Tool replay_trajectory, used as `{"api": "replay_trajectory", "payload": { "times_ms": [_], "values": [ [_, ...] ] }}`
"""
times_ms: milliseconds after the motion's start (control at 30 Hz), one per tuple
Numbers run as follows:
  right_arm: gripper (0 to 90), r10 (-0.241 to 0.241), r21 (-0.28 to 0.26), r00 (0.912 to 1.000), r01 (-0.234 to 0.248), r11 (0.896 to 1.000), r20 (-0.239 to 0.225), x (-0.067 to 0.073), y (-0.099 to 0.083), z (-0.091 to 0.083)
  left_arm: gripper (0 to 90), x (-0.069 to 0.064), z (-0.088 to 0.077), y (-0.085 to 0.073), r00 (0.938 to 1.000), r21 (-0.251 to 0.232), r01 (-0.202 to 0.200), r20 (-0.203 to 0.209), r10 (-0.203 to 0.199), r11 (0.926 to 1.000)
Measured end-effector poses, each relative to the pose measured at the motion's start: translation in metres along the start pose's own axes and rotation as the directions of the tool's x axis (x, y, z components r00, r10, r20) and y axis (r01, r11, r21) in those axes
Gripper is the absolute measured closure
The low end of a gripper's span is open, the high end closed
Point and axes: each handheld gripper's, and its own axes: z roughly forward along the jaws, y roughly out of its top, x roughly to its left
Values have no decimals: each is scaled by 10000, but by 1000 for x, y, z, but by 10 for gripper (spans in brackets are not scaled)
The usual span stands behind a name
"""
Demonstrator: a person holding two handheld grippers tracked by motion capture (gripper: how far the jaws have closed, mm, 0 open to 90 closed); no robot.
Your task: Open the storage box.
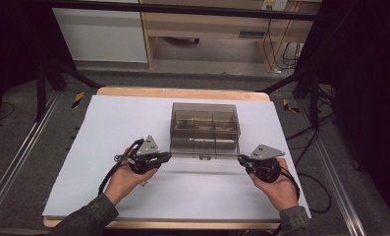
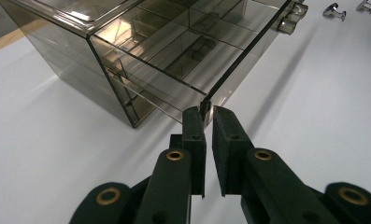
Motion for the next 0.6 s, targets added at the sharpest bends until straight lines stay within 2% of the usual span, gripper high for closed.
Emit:
{"api": "replay_trajectory", "payload": {
  "times_ms": [200,367,600],
  "values": [
    [812,-30,6,10000,30,10000,3,-1,0,1,835,0,1,0,10000,-12,-2,-21,2,10000],
    [809,129,-23,9999,-129,9999,31,-2,0,2,833,1,2,1,9999,-90,107,-16,-107,9999],
    [806,130,-60,9999,-129,9999,70,-3,-1,4,817,1,4,-1,10000,-90,41,28,-41,10000]
  ]
}}
